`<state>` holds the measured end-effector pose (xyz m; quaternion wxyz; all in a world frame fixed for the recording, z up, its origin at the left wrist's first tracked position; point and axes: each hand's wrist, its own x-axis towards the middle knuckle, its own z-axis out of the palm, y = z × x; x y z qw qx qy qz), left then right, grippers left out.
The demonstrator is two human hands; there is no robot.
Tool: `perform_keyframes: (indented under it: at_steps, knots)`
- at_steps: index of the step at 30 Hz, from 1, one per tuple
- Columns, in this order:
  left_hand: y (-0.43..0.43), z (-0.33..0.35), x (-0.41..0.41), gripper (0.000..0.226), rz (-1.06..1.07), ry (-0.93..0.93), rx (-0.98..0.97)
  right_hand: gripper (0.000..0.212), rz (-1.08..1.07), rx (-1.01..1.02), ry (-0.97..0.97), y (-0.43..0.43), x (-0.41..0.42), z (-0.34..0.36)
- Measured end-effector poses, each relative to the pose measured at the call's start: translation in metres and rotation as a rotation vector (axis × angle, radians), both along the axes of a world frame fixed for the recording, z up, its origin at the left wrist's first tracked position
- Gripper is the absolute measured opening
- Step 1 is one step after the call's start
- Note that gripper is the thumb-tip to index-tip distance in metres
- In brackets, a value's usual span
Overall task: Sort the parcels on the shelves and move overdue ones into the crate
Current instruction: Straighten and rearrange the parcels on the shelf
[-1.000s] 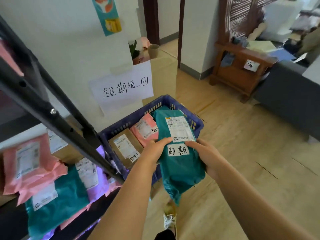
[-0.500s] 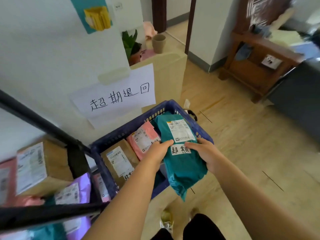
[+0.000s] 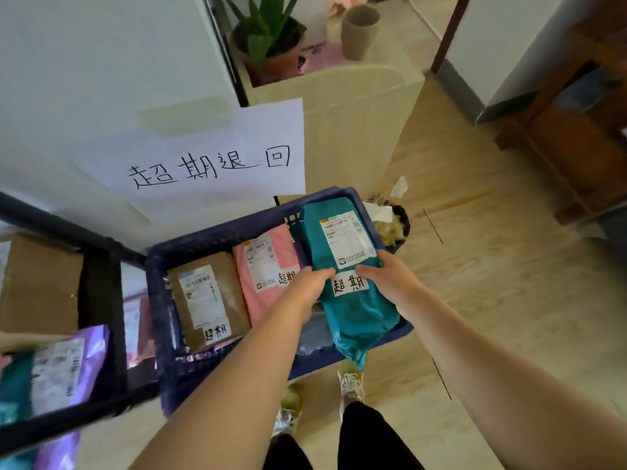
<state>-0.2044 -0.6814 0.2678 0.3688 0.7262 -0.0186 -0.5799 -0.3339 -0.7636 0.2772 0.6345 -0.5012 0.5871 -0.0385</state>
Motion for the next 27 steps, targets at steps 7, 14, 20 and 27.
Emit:
perform_keyframes:
  at_steps: [7, 14, 20, 27]
  knots:
    - [-0.016, -0.037, -0.022, 0.028, -0.081, -0.137, 0.069, 0.025, 0.388, -0.299, 0.269, -0.012, -0.010, -0.036]
    - [-0.020, -0.058, -0.027, 0.040, -0.240, -0.313, 0.057, 0.018, 0.504, -0.415, 0.366, -0.012, -0.009, -0.059]
    - [-0.013, -0.070, -0.036, 0.072, -0.516, -0.482, 0.195, 0.053, 0.834, -0.442, 0.655, -0.012, -0.001, -0.073]
    - [-0.010, -0.065, -0.034, 0.088, -0.701, -0.611, 0.269, 0.069, 0.811, -0.448, 0.717, -0.009, 0.001, -0.069]
